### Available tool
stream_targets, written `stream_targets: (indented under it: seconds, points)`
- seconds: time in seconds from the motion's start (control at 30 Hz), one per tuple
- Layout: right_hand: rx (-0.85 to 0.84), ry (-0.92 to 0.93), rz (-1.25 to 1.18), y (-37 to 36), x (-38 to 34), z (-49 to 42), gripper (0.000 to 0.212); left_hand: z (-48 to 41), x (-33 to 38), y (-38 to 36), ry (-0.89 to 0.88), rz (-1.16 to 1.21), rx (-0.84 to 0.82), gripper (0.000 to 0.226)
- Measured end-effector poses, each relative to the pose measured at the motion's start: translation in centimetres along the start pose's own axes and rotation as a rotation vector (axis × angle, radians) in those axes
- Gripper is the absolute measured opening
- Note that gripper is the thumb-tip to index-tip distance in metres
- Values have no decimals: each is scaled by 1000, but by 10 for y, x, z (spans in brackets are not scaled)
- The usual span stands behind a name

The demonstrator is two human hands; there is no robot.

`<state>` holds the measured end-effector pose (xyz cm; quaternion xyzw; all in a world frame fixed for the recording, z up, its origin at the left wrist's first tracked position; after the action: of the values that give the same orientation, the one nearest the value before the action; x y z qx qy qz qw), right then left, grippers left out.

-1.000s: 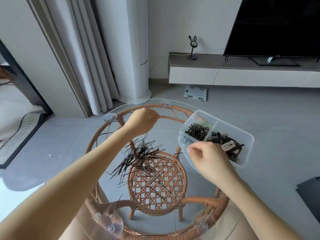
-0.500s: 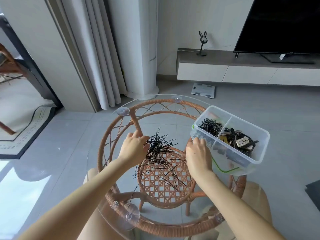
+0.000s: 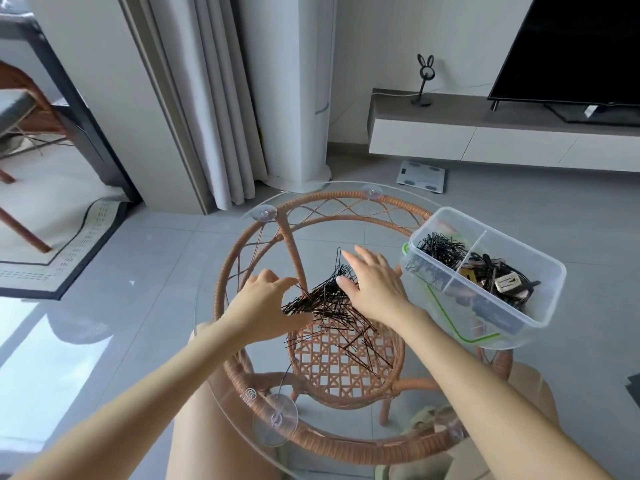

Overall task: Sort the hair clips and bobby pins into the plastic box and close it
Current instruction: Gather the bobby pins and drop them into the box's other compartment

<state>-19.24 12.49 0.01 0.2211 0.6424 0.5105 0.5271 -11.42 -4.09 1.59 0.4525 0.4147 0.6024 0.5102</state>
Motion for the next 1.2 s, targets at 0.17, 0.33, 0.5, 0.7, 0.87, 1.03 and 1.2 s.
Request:
stream_targets:
  seconds: [0.17, 0.33, 0.5, 0.7, 0.87, 1.03, 1.2]
  points:
    - [-212, 167, 42, -17, -17, 14, 68, 28, -1, -14, -35, -162, -149, 100]
    - [-249, 301, 190, -17, -26, 48, 77, 28, 5, -19, -64, -139, -65, 100]
    - [-92, 310, 91, -11, -29, 54, 35, 12, 12, -19, -84, -6, 37, 84]
    - [-48, 334, 64, -10, -25, 51, 23, 0, 37, -17, -204, -35, 85, 62]
    - [34, 281, -68, 15, -16, 54, 17, -12, 33, -13, -190, 73, 68, 35]
    - [103, 174, -187, 52, -13, 56, 19, -16, 36, -9, -168, 51, 55, 27]
    - [254, 48, -322, 95, 4, 54, 11, -20, 39, 0, -171, 15, 25, 27]
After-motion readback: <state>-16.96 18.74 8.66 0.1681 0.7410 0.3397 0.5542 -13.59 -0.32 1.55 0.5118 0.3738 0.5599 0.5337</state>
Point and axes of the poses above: each hand's wrist, its own z-axis away from the middle knuckle, its own y-axis out of the back of the hand, x = y × z, the point moved 4 cm from there along -z, towards the middle knuckle, and after that the axes turned 8 degrees about -z, right-handed, at the moved point
